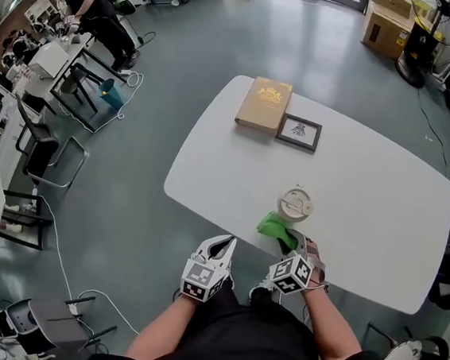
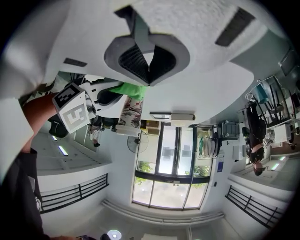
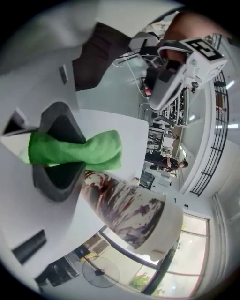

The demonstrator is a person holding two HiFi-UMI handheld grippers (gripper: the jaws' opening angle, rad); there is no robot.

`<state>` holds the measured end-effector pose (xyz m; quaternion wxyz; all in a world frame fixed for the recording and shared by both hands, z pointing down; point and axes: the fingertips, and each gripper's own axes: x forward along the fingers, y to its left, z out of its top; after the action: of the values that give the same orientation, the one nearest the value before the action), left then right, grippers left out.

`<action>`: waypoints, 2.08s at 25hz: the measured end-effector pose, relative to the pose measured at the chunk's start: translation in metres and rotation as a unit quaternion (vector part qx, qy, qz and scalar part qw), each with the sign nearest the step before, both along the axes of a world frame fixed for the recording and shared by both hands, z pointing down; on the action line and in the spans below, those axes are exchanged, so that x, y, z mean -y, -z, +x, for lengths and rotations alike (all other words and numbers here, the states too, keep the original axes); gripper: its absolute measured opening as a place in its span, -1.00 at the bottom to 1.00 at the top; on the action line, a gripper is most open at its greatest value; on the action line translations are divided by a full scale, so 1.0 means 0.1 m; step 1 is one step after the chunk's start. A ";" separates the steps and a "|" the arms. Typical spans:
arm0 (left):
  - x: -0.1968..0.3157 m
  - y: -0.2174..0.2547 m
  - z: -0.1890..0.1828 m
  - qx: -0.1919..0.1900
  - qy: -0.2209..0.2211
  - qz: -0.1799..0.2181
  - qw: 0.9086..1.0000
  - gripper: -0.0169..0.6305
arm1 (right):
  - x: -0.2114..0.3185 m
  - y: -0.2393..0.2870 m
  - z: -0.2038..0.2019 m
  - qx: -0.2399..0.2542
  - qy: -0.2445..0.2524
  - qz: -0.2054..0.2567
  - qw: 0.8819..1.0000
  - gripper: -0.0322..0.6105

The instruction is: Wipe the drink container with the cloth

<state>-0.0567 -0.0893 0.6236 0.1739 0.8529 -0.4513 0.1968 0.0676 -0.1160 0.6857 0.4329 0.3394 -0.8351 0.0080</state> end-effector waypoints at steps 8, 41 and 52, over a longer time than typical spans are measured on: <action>0.10 0.08 -0.11 -0.002 -0.028 0.002 1.000 -0.92 | -0.01 0.59 -0.24 0.176 -0.144 -0.020 0.974 -0.52; 0.21 -0.07 -0.61 -0.017 -0.183 -0.027 0.983 -0.92 | 0.46 0.25 -0.35 0.423 -0.507 -0.113 0.742 -0.52; 0.15 0.00 -0.72 -0.047 -0.163 -0.044 0.984 -0.92 | 0.48 -0.20 -0.40 0.492 -0.573 -0.187 0.628 -0.51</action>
<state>-0.1292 -0.1041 0.6234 0.1980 0.9147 -0.2881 0.2026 0.0275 -0.1638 0.7061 -0.0798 0.6068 -0.5412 0.5766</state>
